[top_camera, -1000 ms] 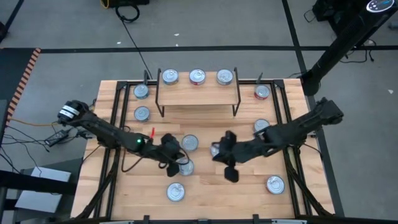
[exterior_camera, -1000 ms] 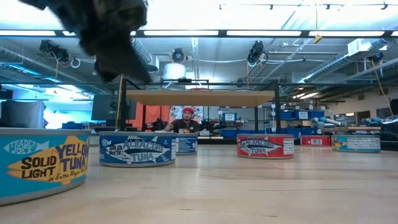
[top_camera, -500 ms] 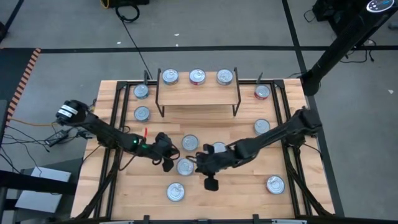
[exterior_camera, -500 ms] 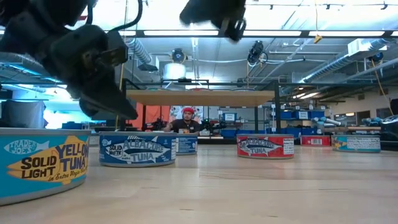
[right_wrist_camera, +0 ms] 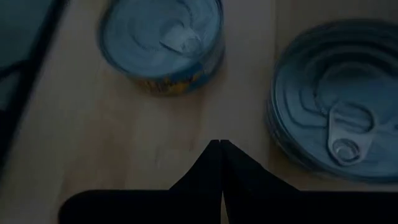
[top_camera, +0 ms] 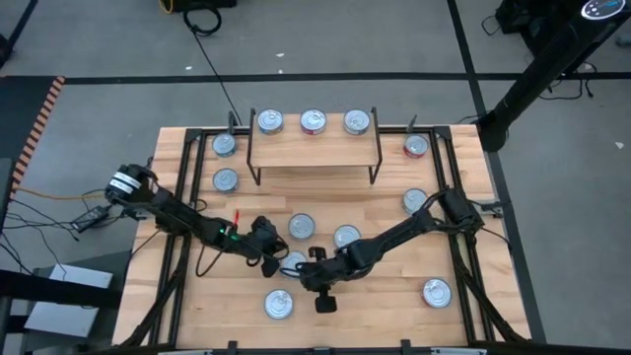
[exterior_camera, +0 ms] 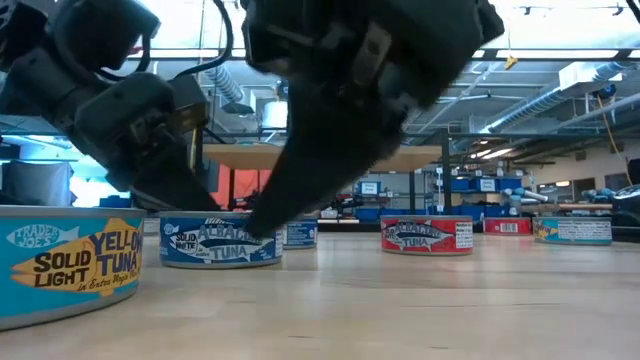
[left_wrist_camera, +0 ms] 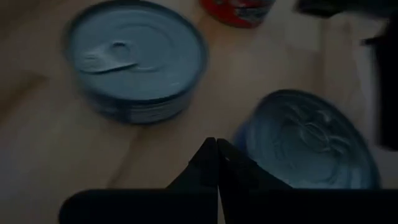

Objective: Stack canned seafood by type on shelf
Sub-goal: Put the bottom left blue tuna can on the shelf aligned with the other blue tuna can

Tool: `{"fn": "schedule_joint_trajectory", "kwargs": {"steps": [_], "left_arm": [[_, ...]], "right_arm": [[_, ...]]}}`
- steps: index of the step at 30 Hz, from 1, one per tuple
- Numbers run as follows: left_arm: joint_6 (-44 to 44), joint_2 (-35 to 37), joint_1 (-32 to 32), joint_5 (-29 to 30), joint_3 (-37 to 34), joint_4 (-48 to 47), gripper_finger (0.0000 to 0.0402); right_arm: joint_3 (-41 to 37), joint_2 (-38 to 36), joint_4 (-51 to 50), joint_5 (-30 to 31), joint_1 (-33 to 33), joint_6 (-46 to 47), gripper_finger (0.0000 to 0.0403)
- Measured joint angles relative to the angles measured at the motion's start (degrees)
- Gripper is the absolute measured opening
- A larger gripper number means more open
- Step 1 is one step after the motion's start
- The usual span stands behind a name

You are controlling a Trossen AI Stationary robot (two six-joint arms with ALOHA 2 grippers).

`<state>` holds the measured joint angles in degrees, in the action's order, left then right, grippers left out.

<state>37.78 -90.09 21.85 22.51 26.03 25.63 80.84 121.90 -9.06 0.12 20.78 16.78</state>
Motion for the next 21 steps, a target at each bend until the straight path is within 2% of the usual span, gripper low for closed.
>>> {"fn": "schedule_joint_trajectory", "kwargs": {"steps": [4, 15, 21], "left_arm": [[0.4, -2.6, 0.4, -0.8, 0.6, 3.8, 0.0], [1.8, -4.3, 1.0, -0.7, 1.1, 4.5, 0.0], [1.9, -4.3, 1.0, -1.4, 1.1, 4.1, 0.0]], "right_arm": [[0.1, 0.5, 1.9, 1.1, -0.6, 1.4, 0.0008], [0.0, 0.3, 4.0, 1.6, -3.2, 2.5, 0.0008], [0.1, -2.8, 3.8, 2.6, -3.6, 3.1, 0.0008]]}}
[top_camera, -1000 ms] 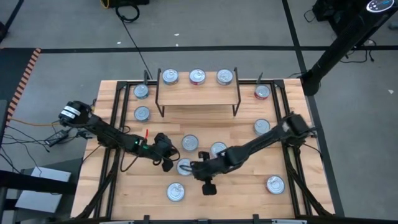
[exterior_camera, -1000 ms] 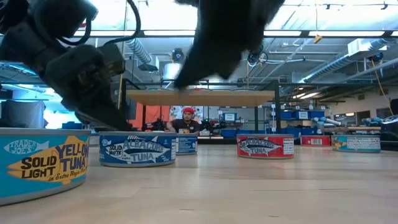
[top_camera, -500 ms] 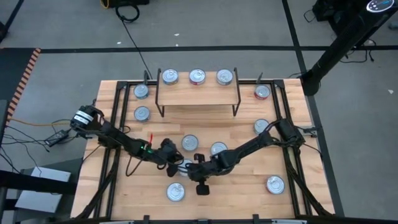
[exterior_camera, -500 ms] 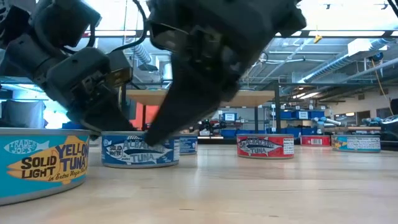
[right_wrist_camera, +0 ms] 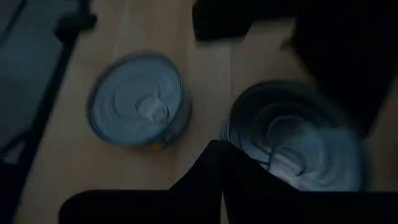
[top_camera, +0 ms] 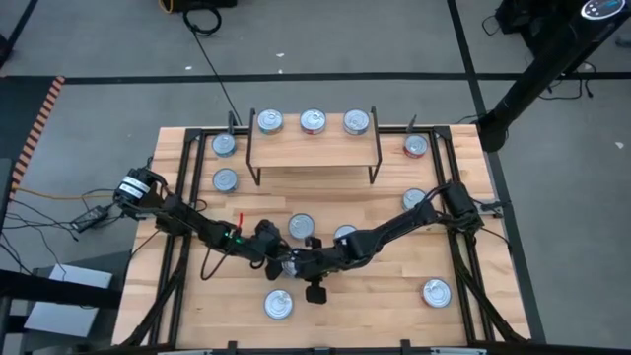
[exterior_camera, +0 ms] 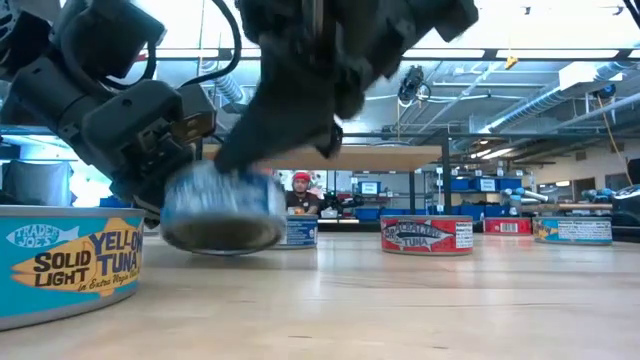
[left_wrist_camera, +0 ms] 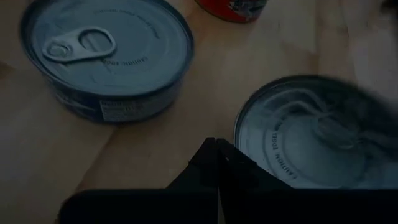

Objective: Stack canned seafood by type on shelf
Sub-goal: Put the bottom left blue tuna can on the shelf aligned with the other blue tuna can

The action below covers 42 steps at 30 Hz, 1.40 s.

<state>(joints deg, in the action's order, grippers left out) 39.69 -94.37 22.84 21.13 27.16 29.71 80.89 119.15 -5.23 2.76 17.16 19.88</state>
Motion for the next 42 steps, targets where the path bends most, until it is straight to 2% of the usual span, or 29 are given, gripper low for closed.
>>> {"fn": "schedule_joint_trajectory", "kwargs": {"steps": [8, 21, 26, 32, 42], "left_arm": [[-0.3, 0.1, 0.2, -1.6, 0.2, 1.3, 0.0], [-0.4, 0.1, 0.2, -1.5, 0.1, 0.6, 0.0], [-0.4, 0.1, 0.1, -1.4, 0.1, 0.5, 0.0], [-0.4, 0.1, 0.1, -1.3, 0.1, 0.5, 0.0], [-0.4, 0.1, 0.1, -1.3, 0.0, 0.5, 0.0001]], "right_arm": [[0.1, -3.2, -0.7, 4.5, -2.4, 0.0, 0.0008], [0.0, -4.8, -2.0, 3.4, -4.4, -0.1, 0.0018], [0.0, -9.3, -7.0, 3.8, -4.5, 0.0, 0.0058], [0.0, -14.4, -13.3, 3.8, -4.9, -1.1, 0.013], [0.0, -13.0, -20.0, 2.2, -1.2, -4.8, 0.0247]]}}
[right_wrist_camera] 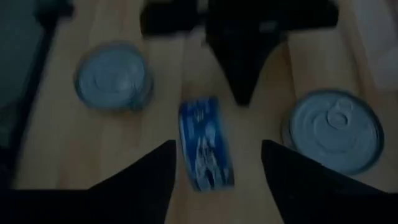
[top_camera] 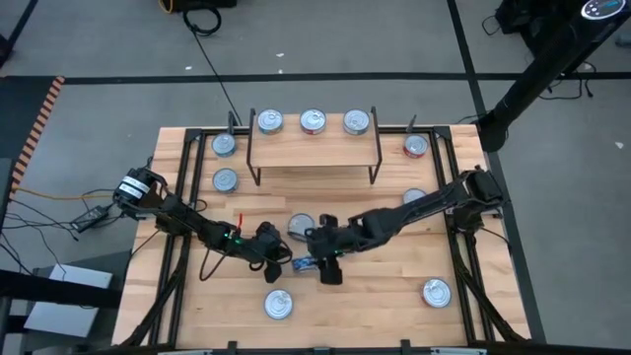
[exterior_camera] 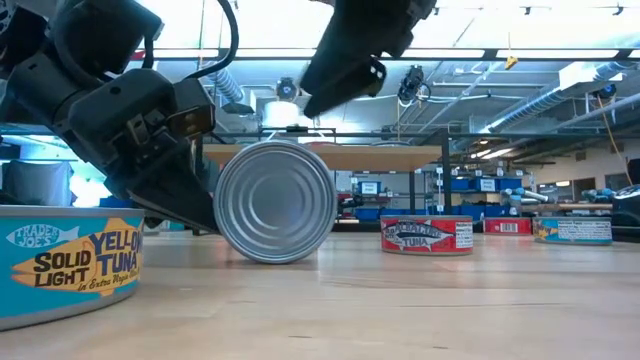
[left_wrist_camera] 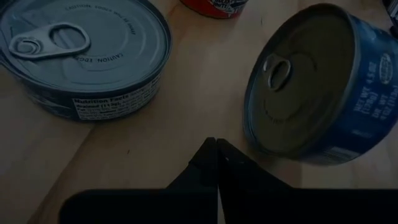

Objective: Stack canned seafood by type on shelf
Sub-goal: Put the bottom left blue tuna can on the shelf aligned with the other blue tuna can

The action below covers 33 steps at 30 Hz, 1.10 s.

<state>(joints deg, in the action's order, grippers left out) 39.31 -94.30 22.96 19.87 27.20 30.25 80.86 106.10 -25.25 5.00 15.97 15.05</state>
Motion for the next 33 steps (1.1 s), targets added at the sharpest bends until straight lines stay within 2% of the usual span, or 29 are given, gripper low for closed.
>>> {"fn": "schedule_joint_trajectory", "kwargs": {"steps": [4, 10, 33], "left_arm": [[0.0, 0.0, 0.0, 0.0, 0.0, 0.0, 0.0001], [0.0, 0.0, 0.0, 0.0, 0.0, 0.2, 0.0001], [-0.1, 0.0, 0.0, 0.1, 1.6, 3.6, 0.0001]], "right_arm": [[0.0, 1.0, -0.2, 2.3, 1.4, -1.5, 0.0271], [0.0, 3.9, 0.7, 1.6, 1.8, -1.7, 0.0285], [0.0, 8.3, 7.8, 3.9, 1.6, -2.2, 0.0271]]}}
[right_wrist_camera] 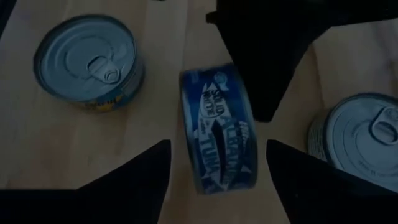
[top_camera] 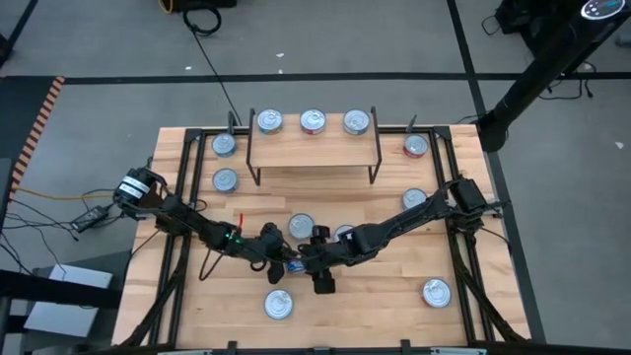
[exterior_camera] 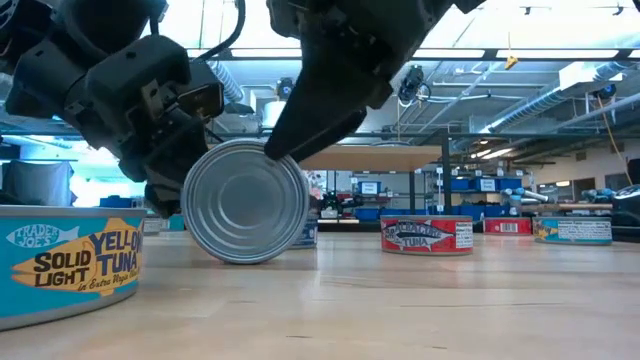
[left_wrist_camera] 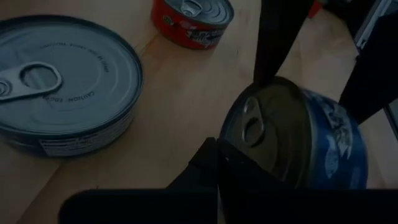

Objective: Stack canned seafood by type on shelf
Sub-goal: Put the bottom left blue tuna can on the shelf aligned with the other blue tuna can

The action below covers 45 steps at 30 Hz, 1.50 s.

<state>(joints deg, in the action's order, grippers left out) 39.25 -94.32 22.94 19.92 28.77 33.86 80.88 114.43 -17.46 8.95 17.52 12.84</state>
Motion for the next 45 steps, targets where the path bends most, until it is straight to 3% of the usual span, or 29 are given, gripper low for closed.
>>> {"fn": "schedule_joint_trajectory", "kwargs": {"steps": [28, 45], "left_arm": [[0.0, 0.0, 0.0, 0.8, 0.8, 1.5, 0.0001], [0.0, 0.0, -0.1, 1.4, 0.8, 1.4, 0.0001]], "right_arm": [[0.0, 0.0, 0.8, -2.6, -0.6, -0.6, 0.0259], [0.0, 0.0, 0.5, -2.6, -0.7, -2.5, 0.0193]]}}
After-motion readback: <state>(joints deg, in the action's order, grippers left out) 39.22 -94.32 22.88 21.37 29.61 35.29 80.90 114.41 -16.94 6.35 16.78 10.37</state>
